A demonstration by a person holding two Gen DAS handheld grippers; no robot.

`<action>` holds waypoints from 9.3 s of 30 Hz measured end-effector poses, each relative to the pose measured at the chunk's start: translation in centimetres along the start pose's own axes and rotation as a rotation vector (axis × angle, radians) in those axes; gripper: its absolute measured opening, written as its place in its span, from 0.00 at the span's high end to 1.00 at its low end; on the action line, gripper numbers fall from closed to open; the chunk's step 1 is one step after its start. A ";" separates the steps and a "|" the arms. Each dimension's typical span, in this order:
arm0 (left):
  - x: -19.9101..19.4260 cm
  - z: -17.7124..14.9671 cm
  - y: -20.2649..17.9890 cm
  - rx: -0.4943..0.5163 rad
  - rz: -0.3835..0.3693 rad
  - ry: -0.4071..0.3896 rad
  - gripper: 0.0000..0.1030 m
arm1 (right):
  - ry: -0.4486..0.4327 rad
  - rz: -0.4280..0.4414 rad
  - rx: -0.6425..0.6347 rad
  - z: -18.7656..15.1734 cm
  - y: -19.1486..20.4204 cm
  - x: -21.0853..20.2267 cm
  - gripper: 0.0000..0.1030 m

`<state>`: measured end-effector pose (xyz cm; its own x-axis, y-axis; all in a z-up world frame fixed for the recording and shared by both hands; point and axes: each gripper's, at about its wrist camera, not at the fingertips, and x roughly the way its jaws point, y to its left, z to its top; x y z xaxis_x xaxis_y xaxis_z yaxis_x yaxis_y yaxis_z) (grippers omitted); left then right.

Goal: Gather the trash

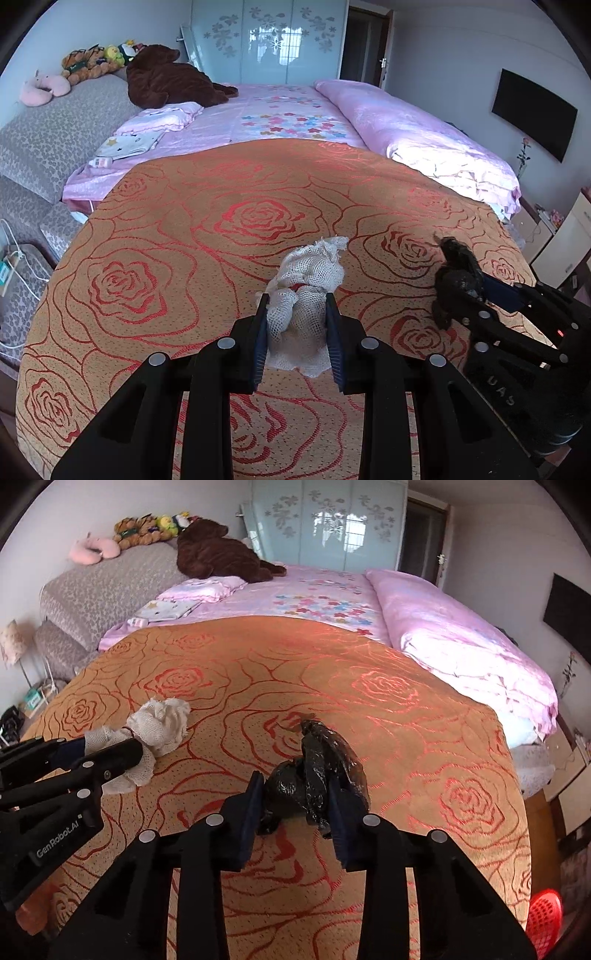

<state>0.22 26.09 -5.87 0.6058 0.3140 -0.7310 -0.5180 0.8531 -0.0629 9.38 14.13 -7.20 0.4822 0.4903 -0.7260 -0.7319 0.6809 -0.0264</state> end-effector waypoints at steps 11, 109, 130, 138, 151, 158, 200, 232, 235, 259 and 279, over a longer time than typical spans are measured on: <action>-1.4 -0.1 -2.8 0.059 -0.060 -0.024 0.74 | -0.044 -0.038 0.115 -2.0 -4.5 -4.0 0.70; -5.4 -9.5 -37.9 0.689 -0.579 0.107 0.74 | -0.080 -0.460 0.660 -20.8 -29.0 -21.9 0.69; -4.3 -10.4 -37.8 0.684 -0.592 0.140 0.44 | -0.020 -0.390 0.682 -21.3 -29.3 -19.4 0.54; -4.3 -9.1 -36.5 0.630 -0.565 0.117 0.38 | -0.035 -0.410 0.690 -21.6 -29.4 -19.8 0.44; -5.4 -7.5 -34.2 0.584 -0.489 0.030 0.27 | -0.083 -0.469 0.706 -21.6 -28.7 -20.9 0.14; -6.8 -7.3 -33.2 0.581 -0.461 -0.033 0.23 | -0.094 -0.477 0.672 -21.2 -27.8 -21.0 0.14; -10.4 -6.5 -27.8 0.521 -0.403 -0.137 0.17 | -0.154 -0.486 0.626 -20.0 -20.4 -24.9 0.07; -10.4 -7.5 -27.8 0.536 -0.393 -0.138 0.15 | -0.136 -0.492 0.639 -20.8 -20.3 -23.7 0.07; -10.4 -7.5 -27.8 0.535 -0.393 -0.137 0.15 | -0.133 -0.490 0.640 -21.0 -20.3 -23.6 0.07; -10.5 -7.4 -28.0 0.536 -0.392 -0.137 0.15 | -0.132 -0.488 0.640 -20.9 -20.3 -23.5 0.07; -10.2 -8.5 -27.6 0.549 -0.395 -0.140 0.15 | -0.130 -0.487 0.641 -21.0 -20.3 -23.4 0.07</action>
<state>3.17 -4.16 -2.41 0.7775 -0.0449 -0.6273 0.1165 0.9905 0.0734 2.85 -22.57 -4.08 0.7563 0.0918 -0.6478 -0.0272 0.9937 0.1091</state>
